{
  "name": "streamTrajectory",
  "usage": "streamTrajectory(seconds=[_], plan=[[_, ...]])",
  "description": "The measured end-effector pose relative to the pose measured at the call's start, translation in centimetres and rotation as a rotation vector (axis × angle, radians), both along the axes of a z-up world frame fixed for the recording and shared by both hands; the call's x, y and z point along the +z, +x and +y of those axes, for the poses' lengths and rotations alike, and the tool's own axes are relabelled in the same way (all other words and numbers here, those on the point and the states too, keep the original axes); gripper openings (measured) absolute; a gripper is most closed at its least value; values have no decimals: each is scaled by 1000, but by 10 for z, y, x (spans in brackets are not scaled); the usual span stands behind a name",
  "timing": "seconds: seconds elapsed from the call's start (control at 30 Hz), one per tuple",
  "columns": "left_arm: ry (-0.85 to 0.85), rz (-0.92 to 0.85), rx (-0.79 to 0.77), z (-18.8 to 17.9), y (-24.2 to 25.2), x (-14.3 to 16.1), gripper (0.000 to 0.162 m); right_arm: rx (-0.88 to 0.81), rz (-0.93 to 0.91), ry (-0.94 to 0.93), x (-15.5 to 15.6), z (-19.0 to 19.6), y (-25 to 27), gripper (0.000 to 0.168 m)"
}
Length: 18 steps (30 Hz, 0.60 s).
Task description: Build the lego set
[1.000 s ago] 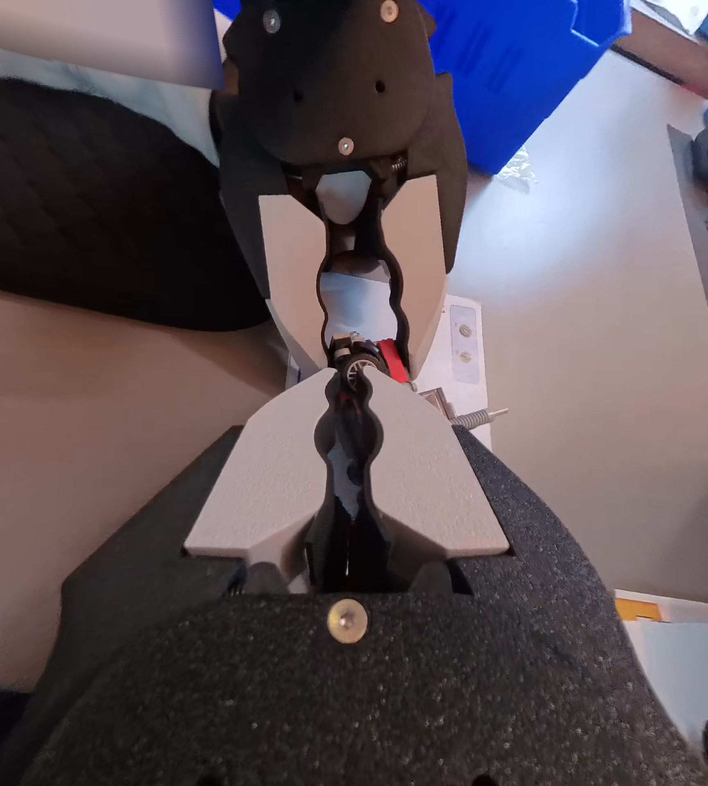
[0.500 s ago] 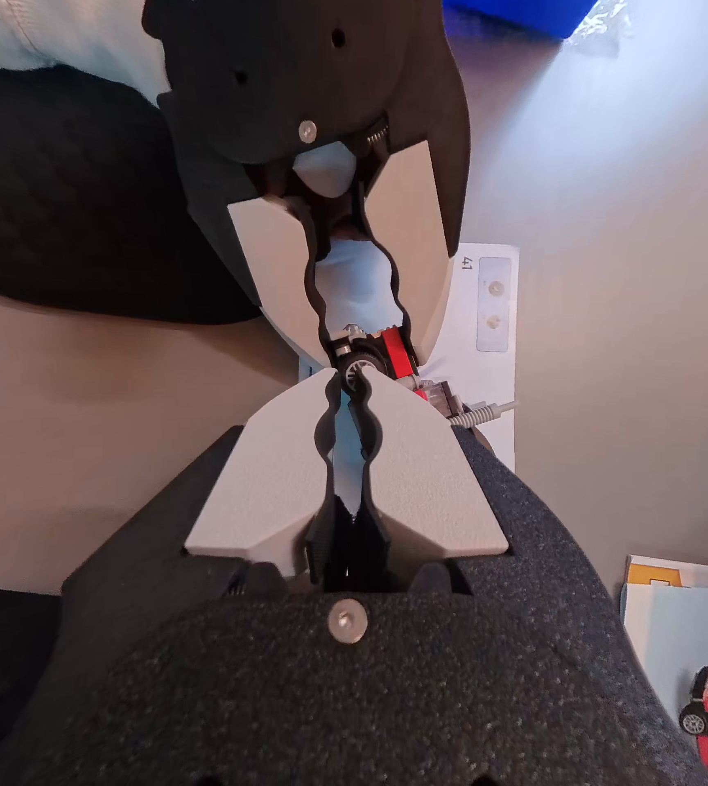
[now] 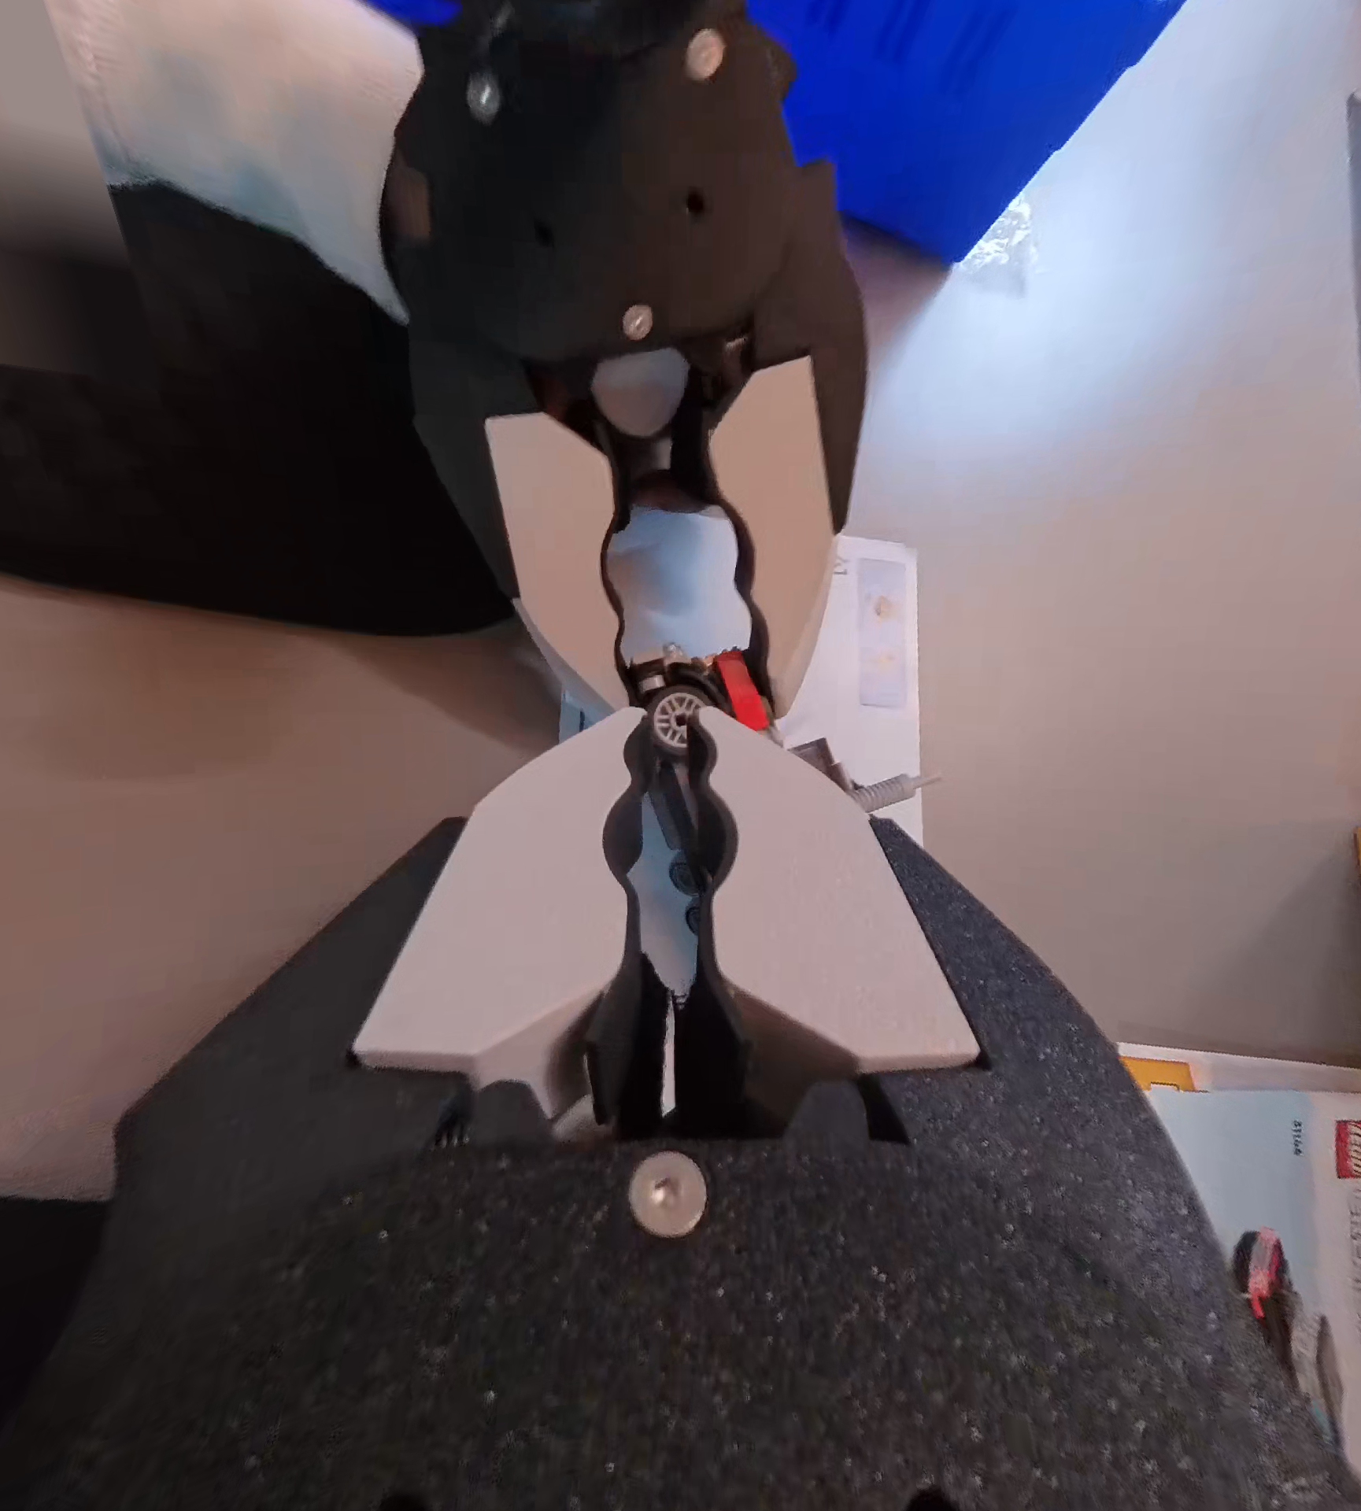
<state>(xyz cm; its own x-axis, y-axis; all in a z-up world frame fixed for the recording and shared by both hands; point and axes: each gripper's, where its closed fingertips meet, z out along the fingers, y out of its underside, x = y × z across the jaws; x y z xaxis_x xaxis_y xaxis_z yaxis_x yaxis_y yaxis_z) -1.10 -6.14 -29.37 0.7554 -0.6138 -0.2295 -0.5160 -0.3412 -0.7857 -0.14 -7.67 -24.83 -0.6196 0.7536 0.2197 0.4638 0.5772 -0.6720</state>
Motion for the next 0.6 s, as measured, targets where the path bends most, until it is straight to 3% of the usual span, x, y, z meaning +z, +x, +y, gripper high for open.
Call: streamTrajectory(seconds=[0.2, 0.3, 0.37, 0.47, 0.6], plan=[[4, 6, 6, 0, -1, 0, 42, -28, 43, 89, -22, -2, -6, 11], [7, 7, 11, 1, -1, 0, 42, -19, 39, 106, -20, -2, -4, 14], [11, 11, 12, 1, -1, 0, 42, -58, 124, 93, -1, 8, 0, 22], [12, 12, 20, 1, -3, 0, 61, -204, 260, -71, 38, 36, 23, 31], [49, -41, 55, 2, -9, 10, 89, -496, 209, -16, 32, 99, 81, 51]])
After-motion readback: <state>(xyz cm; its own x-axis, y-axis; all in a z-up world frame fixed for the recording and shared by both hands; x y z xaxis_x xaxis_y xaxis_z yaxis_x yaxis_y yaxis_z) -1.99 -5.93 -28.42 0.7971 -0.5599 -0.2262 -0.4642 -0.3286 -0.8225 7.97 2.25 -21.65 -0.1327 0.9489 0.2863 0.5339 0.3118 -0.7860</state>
